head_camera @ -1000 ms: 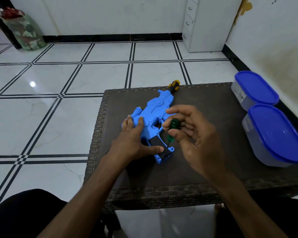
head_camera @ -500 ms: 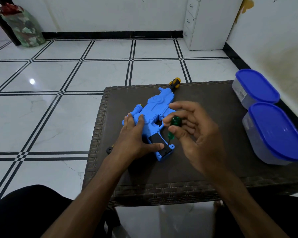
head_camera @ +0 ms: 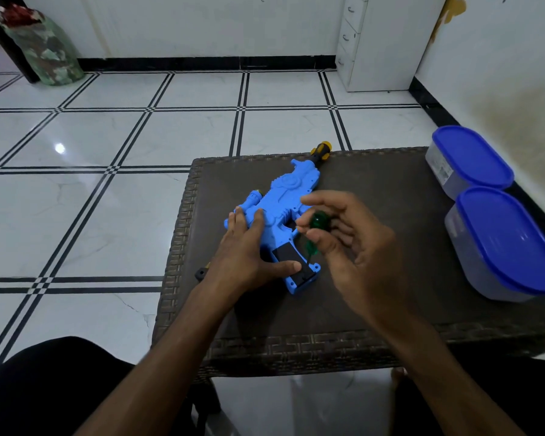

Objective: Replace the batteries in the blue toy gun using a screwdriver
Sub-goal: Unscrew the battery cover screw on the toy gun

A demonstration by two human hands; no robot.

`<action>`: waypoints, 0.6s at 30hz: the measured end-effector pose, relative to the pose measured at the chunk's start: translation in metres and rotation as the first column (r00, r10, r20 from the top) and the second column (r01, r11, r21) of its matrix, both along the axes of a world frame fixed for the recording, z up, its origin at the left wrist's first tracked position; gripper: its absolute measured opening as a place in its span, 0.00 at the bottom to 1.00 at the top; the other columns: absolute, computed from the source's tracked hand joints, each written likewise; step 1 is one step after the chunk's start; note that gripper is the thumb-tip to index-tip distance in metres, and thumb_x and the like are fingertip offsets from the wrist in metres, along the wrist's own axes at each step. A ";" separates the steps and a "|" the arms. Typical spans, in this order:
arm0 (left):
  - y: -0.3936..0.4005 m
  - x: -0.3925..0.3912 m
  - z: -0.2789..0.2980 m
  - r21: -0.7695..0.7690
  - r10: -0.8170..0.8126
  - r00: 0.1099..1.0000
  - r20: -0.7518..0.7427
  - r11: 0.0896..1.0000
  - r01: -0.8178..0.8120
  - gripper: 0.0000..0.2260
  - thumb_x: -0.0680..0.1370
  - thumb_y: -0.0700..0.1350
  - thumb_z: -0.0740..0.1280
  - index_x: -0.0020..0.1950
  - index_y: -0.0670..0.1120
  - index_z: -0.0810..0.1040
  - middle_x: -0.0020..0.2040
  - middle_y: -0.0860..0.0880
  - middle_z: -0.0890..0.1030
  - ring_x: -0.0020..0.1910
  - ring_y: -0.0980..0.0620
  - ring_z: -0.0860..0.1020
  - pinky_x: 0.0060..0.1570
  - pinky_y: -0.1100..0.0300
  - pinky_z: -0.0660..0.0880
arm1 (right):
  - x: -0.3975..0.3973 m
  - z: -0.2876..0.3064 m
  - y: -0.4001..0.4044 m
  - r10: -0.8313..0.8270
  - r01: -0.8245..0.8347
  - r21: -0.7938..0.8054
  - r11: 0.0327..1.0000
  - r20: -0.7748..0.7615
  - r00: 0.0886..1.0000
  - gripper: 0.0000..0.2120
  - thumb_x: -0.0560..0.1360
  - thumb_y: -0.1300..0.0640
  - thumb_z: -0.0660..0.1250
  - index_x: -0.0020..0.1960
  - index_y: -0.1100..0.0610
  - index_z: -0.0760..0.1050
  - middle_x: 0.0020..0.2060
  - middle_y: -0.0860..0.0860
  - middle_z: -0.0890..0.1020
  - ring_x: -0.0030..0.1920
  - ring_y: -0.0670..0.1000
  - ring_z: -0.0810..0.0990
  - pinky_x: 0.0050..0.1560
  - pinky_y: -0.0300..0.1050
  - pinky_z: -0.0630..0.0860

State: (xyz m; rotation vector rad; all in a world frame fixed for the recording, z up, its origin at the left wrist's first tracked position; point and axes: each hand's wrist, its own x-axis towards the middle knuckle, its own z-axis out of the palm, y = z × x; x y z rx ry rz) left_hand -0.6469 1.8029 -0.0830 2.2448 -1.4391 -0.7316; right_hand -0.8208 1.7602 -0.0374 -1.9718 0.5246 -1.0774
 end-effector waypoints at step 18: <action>-0.001 0.001 0.000 0.015 -0.011 0.999 0.034 1.000 0.010 0.53 0.68 0.63 0.72 0.80 0.49 0.42 0.79 0.44 0.35 0.77 0.47 0.34 0.75 0.51 0.45 | -0.001 -0.002 0.000 0.004 -0.004 0.013 1.000 0.011 1.000 0.11 0.78 0.69 0.64 0.57 0.59 0.79 0.53 0.51 0.83 0.57 0.49 0.82 0.58 0.46 0.79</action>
